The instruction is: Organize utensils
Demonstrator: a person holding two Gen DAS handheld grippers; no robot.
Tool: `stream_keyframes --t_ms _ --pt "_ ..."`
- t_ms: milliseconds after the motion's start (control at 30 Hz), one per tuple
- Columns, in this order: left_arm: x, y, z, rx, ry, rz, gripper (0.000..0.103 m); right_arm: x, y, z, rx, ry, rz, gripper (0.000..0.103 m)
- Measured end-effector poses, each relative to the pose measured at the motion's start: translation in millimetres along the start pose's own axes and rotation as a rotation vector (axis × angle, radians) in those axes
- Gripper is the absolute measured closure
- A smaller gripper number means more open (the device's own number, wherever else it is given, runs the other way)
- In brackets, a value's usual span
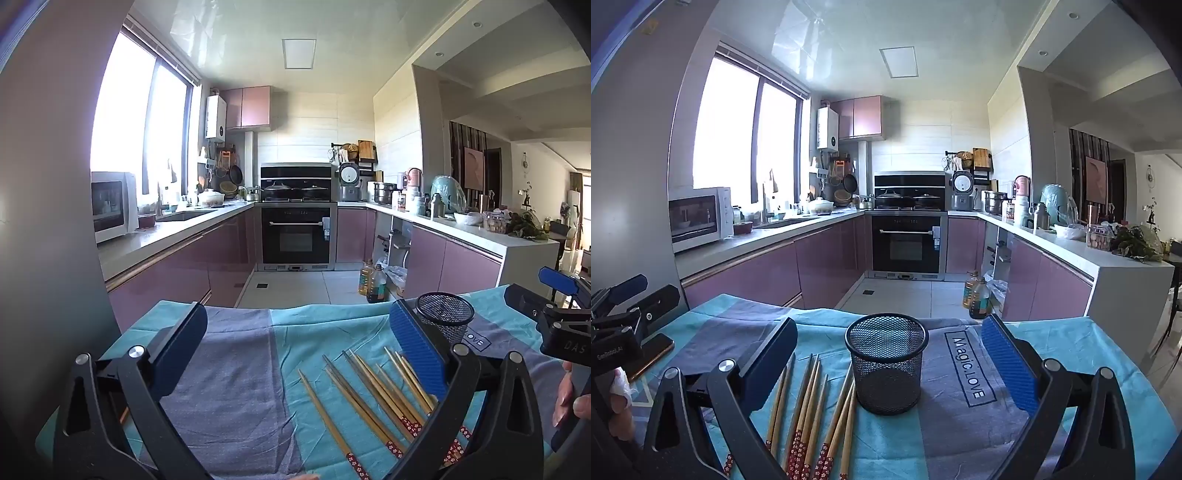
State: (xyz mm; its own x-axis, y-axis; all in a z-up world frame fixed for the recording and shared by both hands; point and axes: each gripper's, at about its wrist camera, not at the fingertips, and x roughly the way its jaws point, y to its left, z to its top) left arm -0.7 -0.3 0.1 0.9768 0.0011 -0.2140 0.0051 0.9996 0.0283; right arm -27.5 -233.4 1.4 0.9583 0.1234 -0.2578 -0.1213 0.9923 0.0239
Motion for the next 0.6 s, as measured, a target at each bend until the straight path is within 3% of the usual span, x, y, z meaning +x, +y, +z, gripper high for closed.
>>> stream_keyframes --t_ms 600 --pt "-5 0 0 -0.016 -0.020 0.000 0.006 -9 -1 1 -0.007 -0.032 -0.018 0.006"
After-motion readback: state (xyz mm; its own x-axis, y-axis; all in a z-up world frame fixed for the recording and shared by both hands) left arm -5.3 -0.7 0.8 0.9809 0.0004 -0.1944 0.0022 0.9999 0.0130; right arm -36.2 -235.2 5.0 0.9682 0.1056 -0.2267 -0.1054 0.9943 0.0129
